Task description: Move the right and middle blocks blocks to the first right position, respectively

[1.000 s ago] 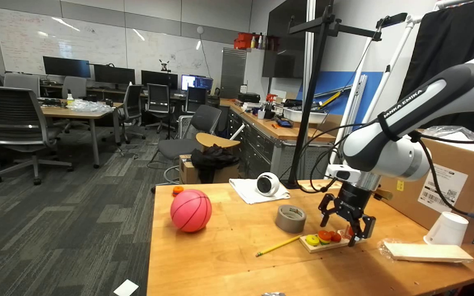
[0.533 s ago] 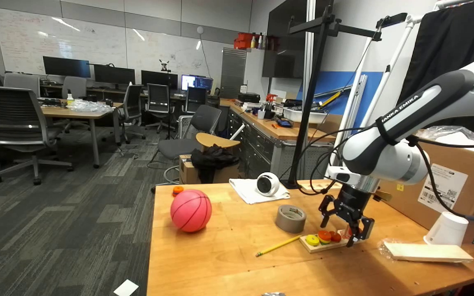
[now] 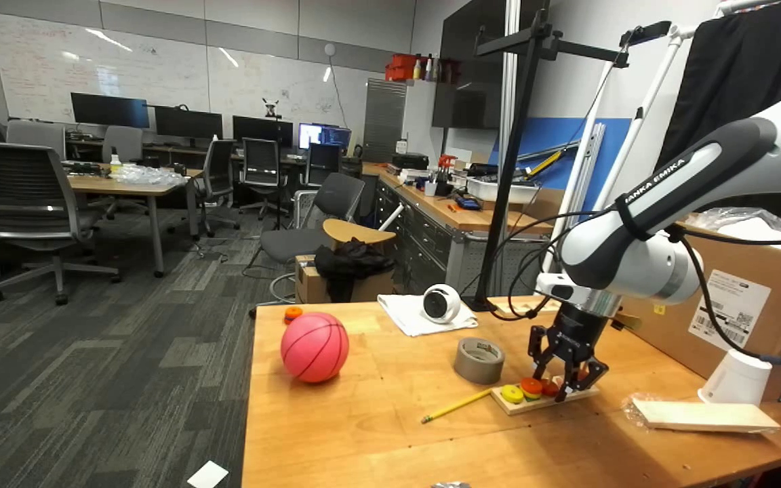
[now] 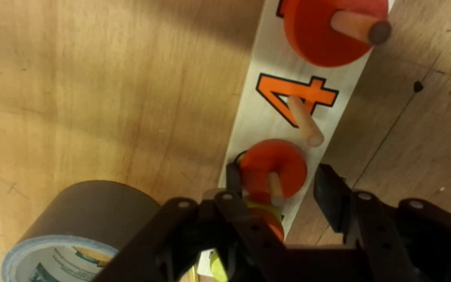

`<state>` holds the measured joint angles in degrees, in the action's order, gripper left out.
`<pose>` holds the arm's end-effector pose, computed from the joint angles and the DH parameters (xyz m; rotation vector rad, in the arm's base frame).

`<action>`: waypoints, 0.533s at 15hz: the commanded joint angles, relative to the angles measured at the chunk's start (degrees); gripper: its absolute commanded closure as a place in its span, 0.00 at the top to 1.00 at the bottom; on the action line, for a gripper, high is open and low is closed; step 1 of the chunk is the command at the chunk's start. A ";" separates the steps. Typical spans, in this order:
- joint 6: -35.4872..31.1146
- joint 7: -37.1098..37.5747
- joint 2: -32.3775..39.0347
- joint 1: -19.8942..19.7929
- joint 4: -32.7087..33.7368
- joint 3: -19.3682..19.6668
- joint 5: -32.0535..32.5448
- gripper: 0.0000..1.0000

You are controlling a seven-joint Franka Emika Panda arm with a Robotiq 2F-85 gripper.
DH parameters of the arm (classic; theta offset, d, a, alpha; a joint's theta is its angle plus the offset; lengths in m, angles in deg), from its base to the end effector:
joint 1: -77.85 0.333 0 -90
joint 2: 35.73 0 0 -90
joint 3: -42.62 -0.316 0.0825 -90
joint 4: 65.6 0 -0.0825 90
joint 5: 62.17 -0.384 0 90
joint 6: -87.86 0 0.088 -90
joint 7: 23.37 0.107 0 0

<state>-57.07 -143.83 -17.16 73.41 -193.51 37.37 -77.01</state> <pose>0.5446 0.0056 0.2228 -1.7608 -2.4563 -0.2075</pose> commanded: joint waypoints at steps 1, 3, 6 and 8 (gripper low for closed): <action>-0.92 -0.53 0.58 -0.60 0.59 -1.12 1.40 0.28; -0.93 -0.54 0.47 -0.51 0.59 -1.24 1.91 0.29; -0.95 -0.47 0.35 -0.29 0.37 -1.39 3.08 0.35; -1.00 -0.31 0.18 -0.17 0.30 -1.50 4.00 0.47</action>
<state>-57.21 -143.83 -17.15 73.43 -193.51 36.61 -74.64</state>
